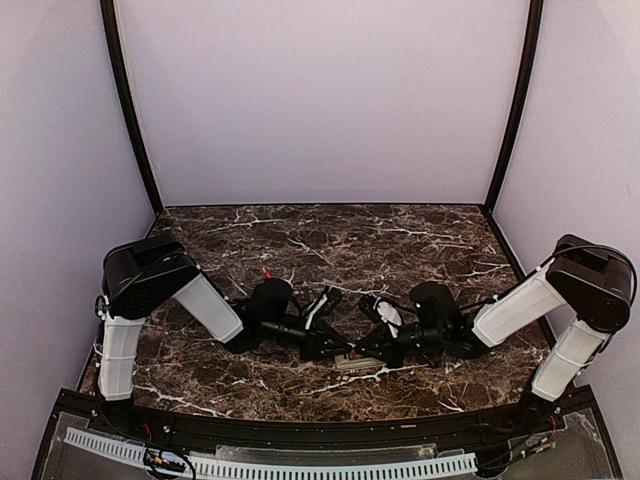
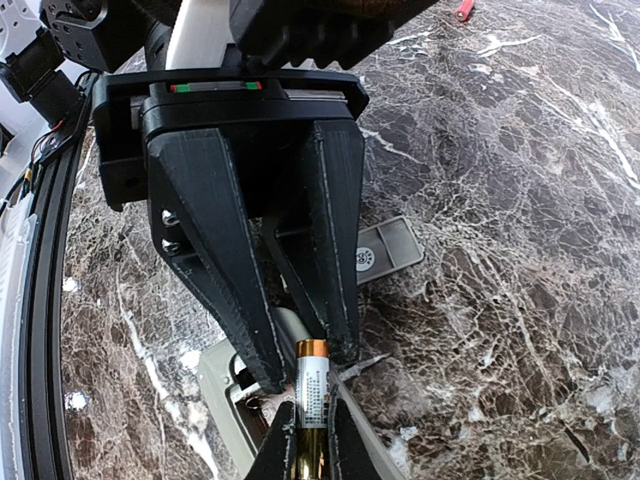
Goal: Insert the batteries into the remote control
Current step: Pass from the right arm to the left
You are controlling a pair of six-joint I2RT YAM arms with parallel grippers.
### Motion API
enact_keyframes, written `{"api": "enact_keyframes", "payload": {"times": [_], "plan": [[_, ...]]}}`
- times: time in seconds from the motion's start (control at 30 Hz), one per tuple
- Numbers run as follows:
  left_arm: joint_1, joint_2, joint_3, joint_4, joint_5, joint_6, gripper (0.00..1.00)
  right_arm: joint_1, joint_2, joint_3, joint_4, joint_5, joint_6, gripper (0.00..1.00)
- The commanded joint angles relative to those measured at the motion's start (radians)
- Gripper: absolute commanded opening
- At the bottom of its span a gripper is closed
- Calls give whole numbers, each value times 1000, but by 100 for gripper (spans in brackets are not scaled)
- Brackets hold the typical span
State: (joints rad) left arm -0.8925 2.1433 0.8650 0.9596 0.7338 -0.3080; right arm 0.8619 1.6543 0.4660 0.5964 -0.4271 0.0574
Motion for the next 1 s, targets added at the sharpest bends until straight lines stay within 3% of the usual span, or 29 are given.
{"api": "enact_keyframes", "payload": {"times": [0.0,0.27,0.57,0.77,0.97], "plan": [[-6,-5,22,-36,-12,7,22,25,25,-26,-138,-49,1,7],[-5,-5,9,20,13,-2,22,25,25,-26,-138,-51,1,7],[-5,-6,6,39,46,0,3,25,22,-26,-140,-50,2,7],[-5,-14,-12,68,55,0,0,25,22,-23,-145,-49,2,8],[-13,-82,-95,118,-42,13,0,25,-20,1,-210,-63,-20,18]]}}
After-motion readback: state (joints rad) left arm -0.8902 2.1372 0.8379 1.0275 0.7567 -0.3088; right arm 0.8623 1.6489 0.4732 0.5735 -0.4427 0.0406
